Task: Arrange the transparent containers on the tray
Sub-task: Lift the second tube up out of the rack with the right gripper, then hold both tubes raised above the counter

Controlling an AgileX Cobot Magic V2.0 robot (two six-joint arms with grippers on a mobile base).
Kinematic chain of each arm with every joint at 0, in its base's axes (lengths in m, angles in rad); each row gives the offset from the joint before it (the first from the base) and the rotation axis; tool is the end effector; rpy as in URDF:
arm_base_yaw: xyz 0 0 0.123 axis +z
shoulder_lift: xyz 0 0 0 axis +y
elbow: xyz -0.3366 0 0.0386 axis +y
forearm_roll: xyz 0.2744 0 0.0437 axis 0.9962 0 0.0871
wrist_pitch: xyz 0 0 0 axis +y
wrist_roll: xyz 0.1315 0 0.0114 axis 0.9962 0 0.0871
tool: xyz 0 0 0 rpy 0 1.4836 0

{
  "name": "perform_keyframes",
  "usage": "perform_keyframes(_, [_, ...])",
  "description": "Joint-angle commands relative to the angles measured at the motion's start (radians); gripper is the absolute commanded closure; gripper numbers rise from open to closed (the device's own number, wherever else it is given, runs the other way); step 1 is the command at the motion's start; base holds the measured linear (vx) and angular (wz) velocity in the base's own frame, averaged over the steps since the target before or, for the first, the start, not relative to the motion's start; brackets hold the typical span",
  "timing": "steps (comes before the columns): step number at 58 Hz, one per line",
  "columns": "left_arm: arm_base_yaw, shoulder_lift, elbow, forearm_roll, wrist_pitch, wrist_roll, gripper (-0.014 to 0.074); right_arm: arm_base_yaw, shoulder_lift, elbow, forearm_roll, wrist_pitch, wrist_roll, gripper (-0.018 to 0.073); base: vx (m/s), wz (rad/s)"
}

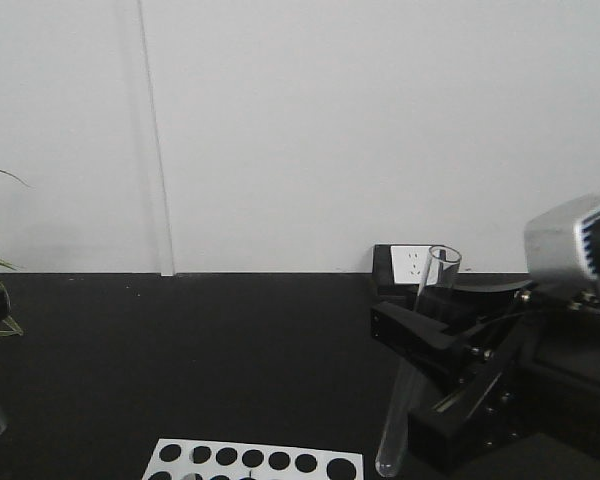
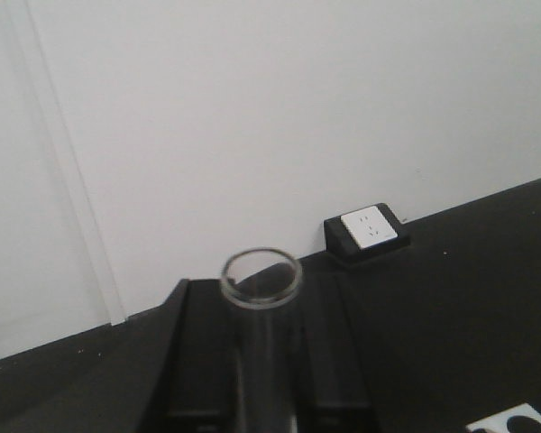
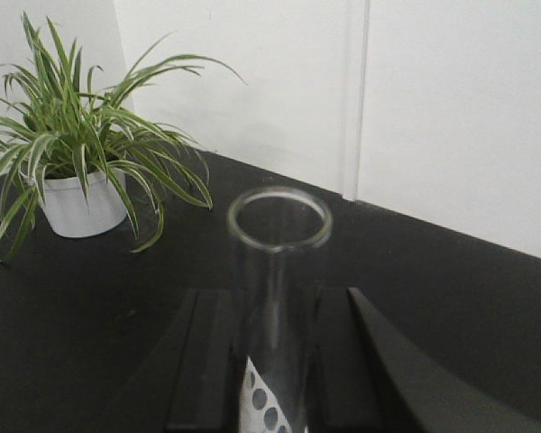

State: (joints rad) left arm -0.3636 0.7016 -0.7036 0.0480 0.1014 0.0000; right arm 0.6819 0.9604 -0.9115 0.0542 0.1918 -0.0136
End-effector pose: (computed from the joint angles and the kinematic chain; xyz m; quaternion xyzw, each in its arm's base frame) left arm 0.1630 -0.0613 0.4123 0.1436 0.6967 -0.1088 0.6943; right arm 0.1896 0.1557 0.4309 -0.2428 0.7193 0.2334 0.6076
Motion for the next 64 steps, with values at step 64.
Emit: perform_keyframes(64, [-0.006,-0.158,0.051,-0.006,-0.032,-0.006,0.0514,-0.003,-0.15,0.095,-0.005,-0.156,-0.006,0.0499,0.0,0.0])
